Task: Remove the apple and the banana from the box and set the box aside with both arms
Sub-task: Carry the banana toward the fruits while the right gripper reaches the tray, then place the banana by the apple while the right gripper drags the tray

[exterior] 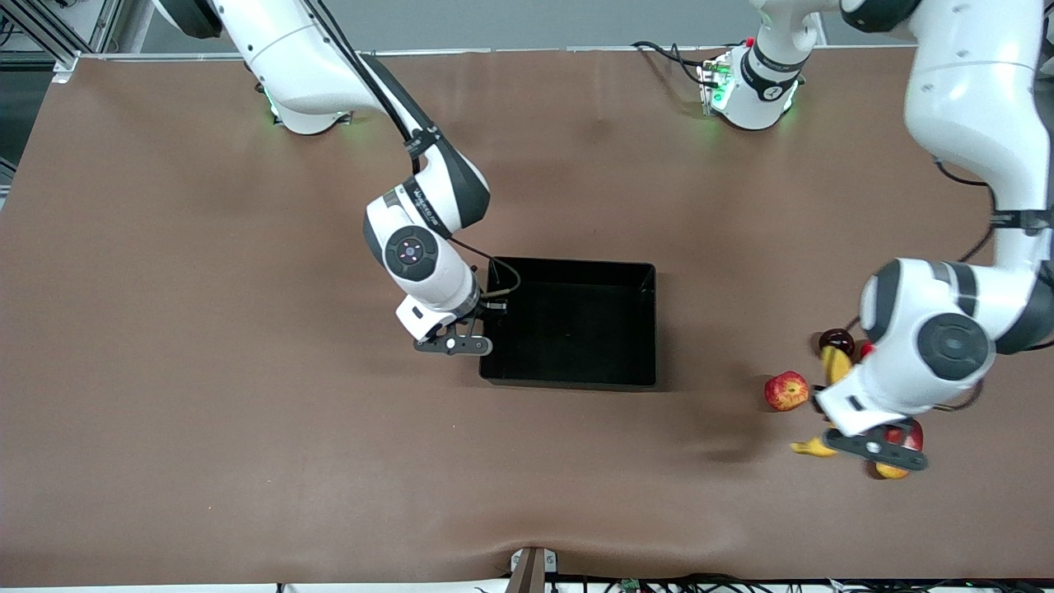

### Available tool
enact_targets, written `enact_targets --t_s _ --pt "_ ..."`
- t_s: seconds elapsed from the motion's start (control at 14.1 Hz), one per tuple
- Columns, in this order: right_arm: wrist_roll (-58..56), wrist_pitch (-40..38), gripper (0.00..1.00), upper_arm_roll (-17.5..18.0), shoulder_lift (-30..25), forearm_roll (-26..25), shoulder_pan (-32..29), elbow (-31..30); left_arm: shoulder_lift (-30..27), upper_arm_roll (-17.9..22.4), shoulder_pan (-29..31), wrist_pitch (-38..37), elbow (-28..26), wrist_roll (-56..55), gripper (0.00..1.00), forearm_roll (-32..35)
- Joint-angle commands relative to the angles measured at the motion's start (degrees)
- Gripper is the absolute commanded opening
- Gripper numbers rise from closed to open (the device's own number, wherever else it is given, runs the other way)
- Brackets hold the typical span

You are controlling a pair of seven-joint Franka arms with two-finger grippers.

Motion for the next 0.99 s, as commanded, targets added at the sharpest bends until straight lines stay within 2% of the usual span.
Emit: enact_targets --t_s 0.0,0.28,0.57,0.78,0.92 --pt "1.76 -0.54 0.00 -0.60 0.84 -1.81 0.51 1.71 3.71 -0.61 0.91 5.28 0.43 1.54 0.00 1.91" --pt "1.67 -0.80 0.00 -0.60 0.67 -1.81 0.43 2.14 8.20 0.35 1.18 11.62 0.69 1.54 0.00 1.91" --pt "1.15 -2.20 0.00 -0.60 -0.03 -1.55 -0.98 4.95 9.00 1.94 1.27 12.59 0.43 1.54 0.00 2.27" --pt "0.27 -10.53 0.00 -0.34 -0.91 -1.02 -4.22 10.22 9.88 2.38 1.44 12.59 0.17 1.54 0.03 2.35" --pt "-2.79 -13.54 0.00 -0.16 -2.31 -0.58 -6.59 11.11 10.32 2.73 1.35 12.59 0.17 1.36 0.39 2.35"
